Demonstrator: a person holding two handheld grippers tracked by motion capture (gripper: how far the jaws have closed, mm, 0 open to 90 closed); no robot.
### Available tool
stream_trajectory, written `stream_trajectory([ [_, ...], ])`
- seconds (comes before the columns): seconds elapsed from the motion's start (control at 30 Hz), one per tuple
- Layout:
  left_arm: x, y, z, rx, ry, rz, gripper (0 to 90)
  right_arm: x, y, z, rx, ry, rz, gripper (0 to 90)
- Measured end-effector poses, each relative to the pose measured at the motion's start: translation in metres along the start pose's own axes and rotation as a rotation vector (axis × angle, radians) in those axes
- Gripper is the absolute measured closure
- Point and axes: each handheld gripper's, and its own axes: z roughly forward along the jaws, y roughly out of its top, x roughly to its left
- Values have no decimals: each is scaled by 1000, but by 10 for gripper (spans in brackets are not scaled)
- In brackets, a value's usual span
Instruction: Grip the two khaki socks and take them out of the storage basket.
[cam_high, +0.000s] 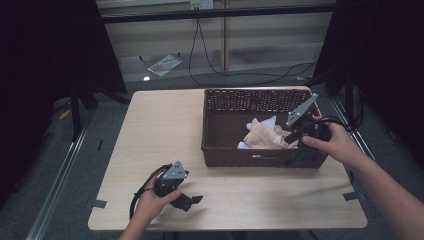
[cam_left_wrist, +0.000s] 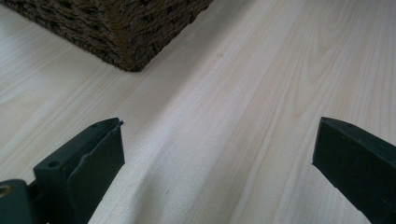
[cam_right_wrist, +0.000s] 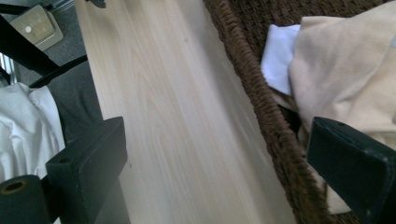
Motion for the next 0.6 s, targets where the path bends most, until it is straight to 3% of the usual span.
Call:
stream_trajectory([
  [0.6, 0, 0, 0, 1, -1, 3, 19, -41, 19, 21, 30, -40, 103, 47],
])
